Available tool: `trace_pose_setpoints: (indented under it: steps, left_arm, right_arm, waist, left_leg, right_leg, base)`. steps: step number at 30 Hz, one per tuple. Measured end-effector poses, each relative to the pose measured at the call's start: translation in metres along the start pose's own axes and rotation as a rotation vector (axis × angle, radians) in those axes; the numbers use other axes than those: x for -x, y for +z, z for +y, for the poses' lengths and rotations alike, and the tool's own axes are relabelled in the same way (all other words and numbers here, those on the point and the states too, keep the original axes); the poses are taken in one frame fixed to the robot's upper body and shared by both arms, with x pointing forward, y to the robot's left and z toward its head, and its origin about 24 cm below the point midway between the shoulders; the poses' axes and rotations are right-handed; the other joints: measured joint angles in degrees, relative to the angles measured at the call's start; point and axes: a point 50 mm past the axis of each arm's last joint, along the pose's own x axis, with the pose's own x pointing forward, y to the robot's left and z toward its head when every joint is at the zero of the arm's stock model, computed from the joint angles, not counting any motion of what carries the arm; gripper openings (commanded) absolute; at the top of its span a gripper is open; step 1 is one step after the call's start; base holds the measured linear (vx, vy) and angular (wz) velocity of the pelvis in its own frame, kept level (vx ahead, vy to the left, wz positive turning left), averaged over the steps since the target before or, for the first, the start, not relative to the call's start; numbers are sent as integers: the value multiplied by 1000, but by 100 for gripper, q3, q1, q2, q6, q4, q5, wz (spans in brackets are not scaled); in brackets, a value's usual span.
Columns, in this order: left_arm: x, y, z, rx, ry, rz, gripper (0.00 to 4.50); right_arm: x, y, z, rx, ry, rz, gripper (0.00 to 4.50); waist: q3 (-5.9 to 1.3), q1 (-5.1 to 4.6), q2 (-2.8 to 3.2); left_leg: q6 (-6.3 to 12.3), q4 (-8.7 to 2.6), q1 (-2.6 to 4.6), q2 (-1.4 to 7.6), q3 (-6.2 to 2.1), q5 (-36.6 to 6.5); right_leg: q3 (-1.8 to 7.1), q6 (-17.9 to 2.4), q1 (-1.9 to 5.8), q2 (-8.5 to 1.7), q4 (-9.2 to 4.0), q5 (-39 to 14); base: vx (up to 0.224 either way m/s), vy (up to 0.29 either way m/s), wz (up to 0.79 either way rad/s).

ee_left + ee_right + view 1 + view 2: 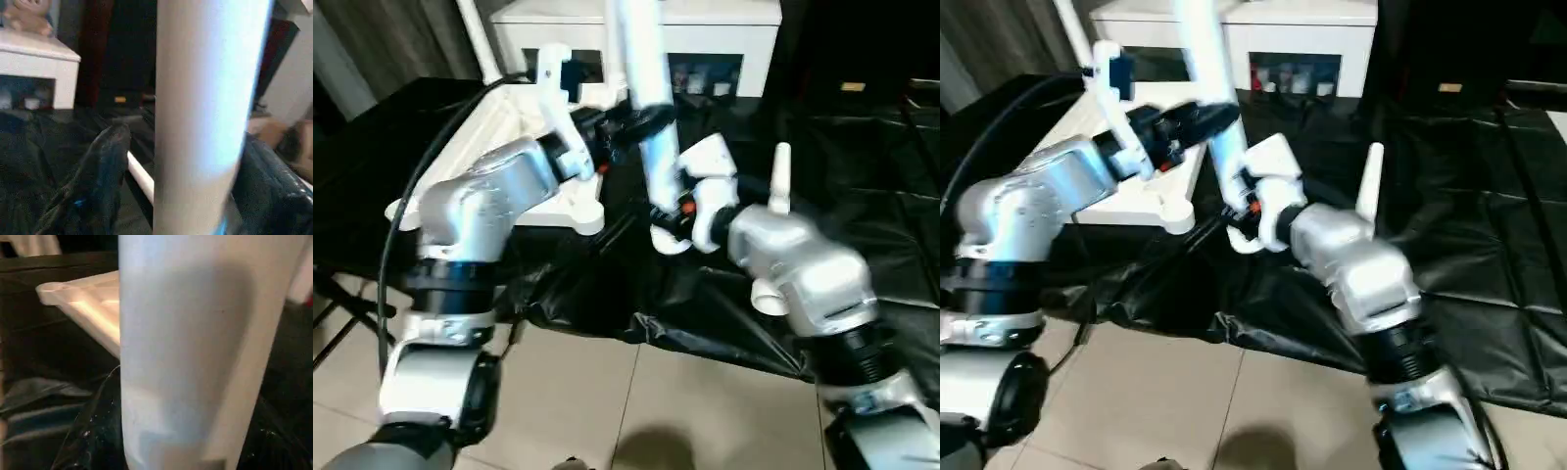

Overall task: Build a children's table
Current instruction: Pick table leg

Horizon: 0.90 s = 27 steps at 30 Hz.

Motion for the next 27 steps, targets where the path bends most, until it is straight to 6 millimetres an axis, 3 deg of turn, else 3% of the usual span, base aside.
trace_pose_setpoints:
  steps: [4, 5, 17, 19, 22, 27]
  left_arm:
    - [-7, -9, 1, 36, 52, 8, 336]
    - [-11, -9, 1, 37, 71, 12, 309]
    - [-17, -9, 2, 94, 112, -3, 216]
    - [-15, -8, 4, 100, 115, -11, 199]
    - [-8, -2, 12, 116, 138, -29, 197]
    - [2, 7, 15, 121, 88, -37, 188]
  right_arm:
    - [-8, 3, 12, -7, -41, -29, 193]
    - [-8, 2, 11, -7, -66, -25, 193]
    - [-15, 3, 8, 16, -148, -16, 193]
    - [-16, 4, 9, 11, -142, -23, 249]
    - [-15, 8, 9, -13, -126, -61, 265]
    - [-13, 17, 4, -74, -44, -99, 310]
  waist:
    - [0, -14, 1]
    - [0, -11, 2]
    - [1, -62, 0]
    - [1, -73, 0]
    - [1, -113, 0]
    - [1, -97, -1]
  left_leg:
    - [-1, 0, 4, 0, 0, 1]
    - [0, 2, 5, -1, -1, 1]
    - [13, 1, 2, -3, 1, 11]
    - [14, 0, 2, -3, 0, 11]
    - [16, 1, 1, -3, 1, 10]
    - [21, 1, 1, -3, 2, 10]
  right_leg:
    - [0, 1, -4, -1, 4, 2]
    - [0, 3, -4, -2, 3, 6]
    - [3, 6, -5, -6, 3, 9]
    - [3, 6, -5, -6, 4, 9]
    - [3, 6, -8, -6, 4, 9]
    - [3, 6, -8, -6, 4, 9]
  base:
    - [0, 0, 0]
    - [0, 0, 0]
    - [0, 0, 0]
    - [0, 0, 0]
    - [0, 0, 0]
    - [0, 0, 0]
